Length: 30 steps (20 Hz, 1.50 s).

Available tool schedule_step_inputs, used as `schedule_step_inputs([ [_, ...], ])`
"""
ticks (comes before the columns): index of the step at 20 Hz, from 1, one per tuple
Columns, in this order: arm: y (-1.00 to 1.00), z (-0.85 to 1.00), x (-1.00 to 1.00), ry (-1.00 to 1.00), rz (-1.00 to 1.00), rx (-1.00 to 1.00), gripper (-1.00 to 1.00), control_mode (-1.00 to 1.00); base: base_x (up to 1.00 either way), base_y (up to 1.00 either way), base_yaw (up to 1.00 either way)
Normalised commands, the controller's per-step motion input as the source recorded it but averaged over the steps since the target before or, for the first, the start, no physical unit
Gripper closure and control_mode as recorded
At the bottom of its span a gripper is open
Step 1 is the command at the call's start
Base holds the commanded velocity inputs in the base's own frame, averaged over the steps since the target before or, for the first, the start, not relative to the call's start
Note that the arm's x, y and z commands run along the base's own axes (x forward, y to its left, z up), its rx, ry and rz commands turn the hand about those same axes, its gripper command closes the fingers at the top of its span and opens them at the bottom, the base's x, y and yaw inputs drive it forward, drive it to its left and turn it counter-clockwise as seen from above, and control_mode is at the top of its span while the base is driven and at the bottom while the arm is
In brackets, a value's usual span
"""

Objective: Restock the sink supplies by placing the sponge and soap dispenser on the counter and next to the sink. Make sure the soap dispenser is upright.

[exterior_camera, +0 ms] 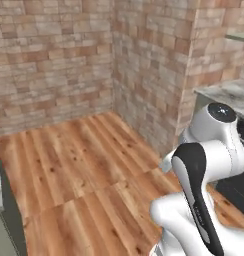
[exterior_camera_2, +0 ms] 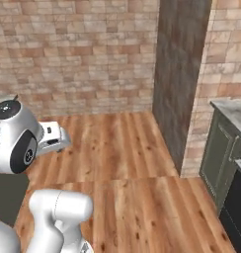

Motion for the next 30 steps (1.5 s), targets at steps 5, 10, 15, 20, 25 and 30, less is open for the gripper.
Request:
schedule_step_inputs([
  [5,0.0,0.0,0.0,0.0,0.0,0.0,-1.0,1.0,-0.81,0.43,0.58],
  [10,0.0,0.0,0.0,0.0,0.0,0.0,-1.0,1.0,-0.16,0.82,0.59],
  [15,0.0,0.0,0.0,0.0,0.0,0.0,-1.0,1.0,0.04,0.98,0.53],
  [20,0.0,0.0,0.0,0.0,0.0,0.0,-1.0,1.0,0.33,1.0,0.39],
  [25,0.0,0.0,0.0,0.0,0.0,0.0,-1.0,1.0,0.83,0.98,0.25],
  [30,0.0,0.0,0.0,0.0,0.0,0.0,-1.0,1.0,1.0,0.92,0.12],
])
